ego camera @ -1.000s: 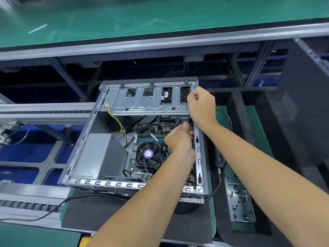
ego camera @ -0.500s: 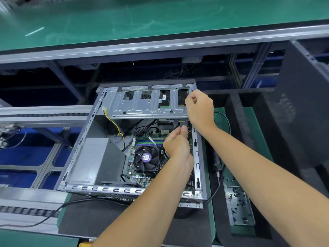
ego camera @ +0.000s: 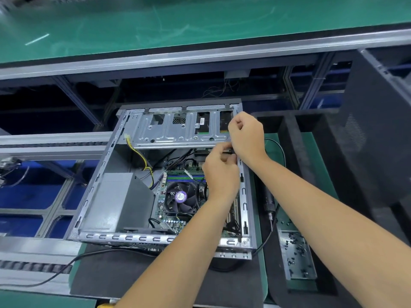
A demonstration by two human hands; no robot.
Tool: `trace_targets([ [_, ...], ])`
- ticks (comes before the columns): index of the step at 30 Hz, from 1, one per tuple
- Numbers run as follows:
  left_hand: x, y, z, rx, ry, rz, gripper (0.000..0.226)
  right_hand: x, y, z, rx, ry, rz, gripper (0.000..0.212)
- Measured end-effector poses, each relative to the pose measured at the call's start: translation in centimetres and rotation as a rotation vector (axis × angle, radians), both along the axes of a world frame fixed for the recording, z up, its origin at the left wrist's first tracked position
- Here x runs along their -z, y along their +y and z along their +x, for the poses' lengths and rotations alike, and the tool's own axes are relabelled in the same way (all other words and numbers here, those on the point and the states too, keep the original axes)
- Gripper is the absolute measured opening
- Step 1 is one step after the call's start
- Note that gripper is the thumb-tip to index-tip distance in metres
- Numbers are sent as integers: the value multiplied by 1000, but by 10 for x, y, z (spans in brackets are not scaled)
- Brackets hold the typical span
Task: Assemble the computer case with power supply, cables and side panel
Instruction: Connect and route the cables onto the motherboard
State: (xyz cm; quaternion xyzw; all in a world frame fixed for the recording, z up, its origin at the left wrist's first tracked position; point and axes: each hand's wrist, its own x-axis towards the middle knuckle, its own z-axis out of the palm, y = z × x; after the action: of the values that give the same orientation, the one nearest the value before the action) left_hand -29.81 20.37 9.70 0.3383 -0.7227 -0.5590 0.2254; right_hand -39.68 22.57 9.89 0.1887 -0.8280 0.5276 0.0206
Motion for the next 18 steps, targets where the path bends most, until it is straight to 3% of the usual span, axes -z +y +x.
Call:
trace_targets([
  [7, -3, -27, 6, 277, 1, -302, 22, -2, 0, 1, 11, -31, -19, 21],
  [14, 2, -34, 8, 191, -27, -533, 16, -4, -1, 2, 22, -45, -15, 20],
  [18, 8, -33, 12, 191, -86, -544, 10, -3, 0, 2, 24, -49, -20, 20],
])
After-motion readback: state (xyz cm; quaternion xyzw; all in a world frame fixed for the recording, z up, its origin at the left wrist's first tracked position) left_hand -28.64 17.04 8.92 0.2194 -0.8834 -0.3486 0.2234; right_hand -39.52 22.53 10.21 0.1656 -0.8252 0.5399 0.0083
